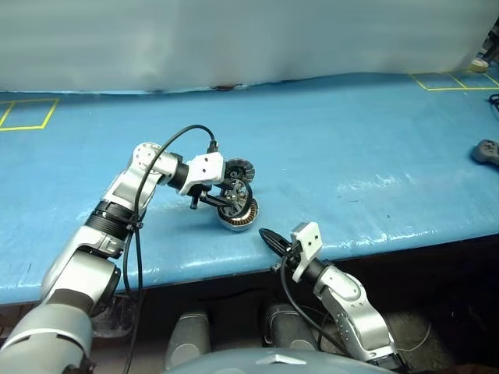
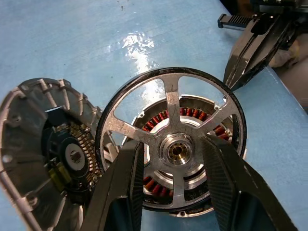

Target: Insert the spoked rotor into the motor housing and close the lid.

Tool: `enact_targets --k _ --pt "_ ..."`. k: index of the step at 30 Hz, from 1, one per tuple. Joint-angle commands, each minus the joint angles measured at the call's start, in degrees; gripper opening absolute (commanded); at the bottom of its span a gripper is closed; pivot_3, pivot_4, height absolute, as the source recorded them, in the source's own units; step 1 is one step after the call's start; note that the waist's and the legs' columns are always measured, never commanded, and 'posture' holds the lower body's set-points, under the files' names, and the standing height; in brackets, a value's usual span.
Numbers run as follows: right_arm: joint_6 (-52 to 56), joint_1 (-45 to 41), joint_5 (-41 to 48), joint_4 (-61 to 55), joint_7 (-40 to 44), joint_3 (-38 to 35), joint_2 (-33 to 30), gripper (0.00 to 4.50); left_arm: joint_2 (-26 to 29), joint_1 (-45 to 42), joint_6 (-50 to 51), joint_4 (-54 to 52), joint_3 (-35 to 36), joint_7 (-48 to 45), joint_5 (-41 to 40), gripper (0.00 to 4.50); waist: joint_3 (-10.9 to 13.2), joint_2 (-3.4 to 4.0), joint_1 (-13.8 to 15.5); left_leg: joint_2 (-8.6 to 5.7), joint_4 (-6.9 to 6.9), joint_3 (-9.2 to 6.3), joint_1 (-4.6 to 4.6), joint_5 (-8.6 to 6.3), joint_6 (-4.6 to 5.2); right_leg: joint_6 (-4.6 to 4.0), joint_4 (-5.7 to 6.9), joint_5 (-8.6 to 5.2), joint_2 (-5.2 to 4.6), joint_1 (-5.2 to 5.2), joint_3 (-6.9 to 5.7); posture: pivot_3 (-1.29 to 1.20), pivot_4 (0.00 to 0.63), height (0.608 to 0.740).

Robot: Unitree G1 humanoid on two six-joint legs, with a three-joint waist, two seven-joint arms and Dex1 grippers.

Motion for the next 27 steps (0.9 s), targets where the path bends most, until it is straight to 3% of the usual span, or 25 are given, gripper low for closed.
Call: enact_targets --k 1,27 --pt "-2.3 0.2 0.9 -1.6 0.4 -0.8 0.2 0.00 0.1 -1.8 -1.4 0.1 0.2 -1.2 0.7 1.53 0.0 0.00 0.0 0.00 0.00 0.00 0.00 0.00 0.00 0.00 0.00 0.00 0.00 0.00 0.00 0.00 0.150 0.740" --pt "-6.3 -0.7 -0.1 1.8 1.0 -2.3 -0.5 0.00 -2.2 -4.8 -8.6 7.8 -1.4 -5.2 4.0 1.53 0.0 0.00 0.1 -0.01 0.01 0.00 0.01 0.00 0.01 0.01 -0.02 0.00 0.00 0.03 0.00 0.00 0.150 0.740"
